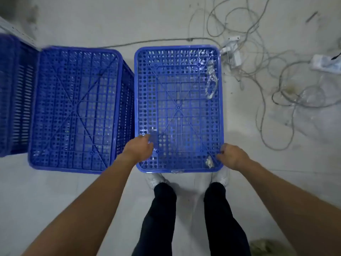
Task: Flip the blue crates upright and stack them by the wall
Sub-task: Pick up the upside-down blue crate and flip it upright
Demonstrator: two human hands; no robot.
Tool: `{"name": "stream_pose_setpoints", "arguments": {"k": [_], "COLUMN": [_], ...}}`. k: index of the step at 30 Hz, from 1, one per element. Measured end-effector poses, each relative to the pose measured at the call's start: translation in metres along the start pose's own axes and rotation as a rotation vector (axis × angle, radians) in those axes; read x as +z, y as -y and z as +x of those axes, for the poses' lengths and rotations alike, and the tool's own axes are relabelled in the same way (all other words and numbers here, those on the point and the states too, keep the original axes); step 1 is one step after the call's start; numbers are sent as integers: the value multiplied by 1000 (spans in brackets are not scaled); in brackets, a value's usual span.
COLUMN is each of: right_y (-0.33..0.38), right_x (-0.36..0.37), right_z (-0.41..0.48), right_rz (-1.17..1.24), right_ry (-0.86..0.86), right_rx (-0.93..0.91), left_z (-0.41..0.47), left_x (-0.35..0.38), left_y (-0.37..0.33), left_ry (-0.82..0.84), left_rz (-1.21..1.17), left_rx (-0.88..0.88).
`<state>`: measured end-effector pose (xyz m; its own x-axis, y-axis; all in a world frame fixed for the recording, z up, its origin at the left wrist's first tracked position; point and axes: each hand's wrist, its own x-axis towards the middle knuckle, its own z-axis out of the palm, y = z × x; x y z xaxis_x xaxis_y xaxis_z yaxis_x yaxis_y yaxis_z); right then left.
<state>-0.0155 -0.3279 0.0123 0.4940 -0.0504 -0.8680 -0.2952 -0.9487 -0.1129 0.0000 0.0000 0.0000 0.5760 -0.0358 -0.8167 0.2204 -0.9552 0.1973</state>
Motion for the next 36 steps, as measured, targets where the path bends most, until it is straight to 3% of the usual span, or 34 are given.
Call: {"name": "stream_pose_setpoints", "arguments": {"k": [5,9,12,14,18,25,36], "right_y": [-19,-23,-25,-25,-25,-22,-50], "right_x": [28,41,41,36,27,17,8], "right_z": [66,98,117,126,137,148,133], "right_rz": [3,119,244,265,163,250,181], "right_ry": [-4,-225,-403,-431,-362,-231,-181], "right_rx": [20,123,166,171,138,199,203], "left_z": [61,84,91,91,90,89,85], "left_x": [34,65,80,85,87,85,81], "left_y": [23,46,57,61,59,47,26], "left_ry": [-135,-273,-227,-238,-294,-320,-188], "left_rz": [-54,-26,-55,-66,-61,-124,2], "left_rx": [-109,-166,-221,-235,-241,-276,-267]}}
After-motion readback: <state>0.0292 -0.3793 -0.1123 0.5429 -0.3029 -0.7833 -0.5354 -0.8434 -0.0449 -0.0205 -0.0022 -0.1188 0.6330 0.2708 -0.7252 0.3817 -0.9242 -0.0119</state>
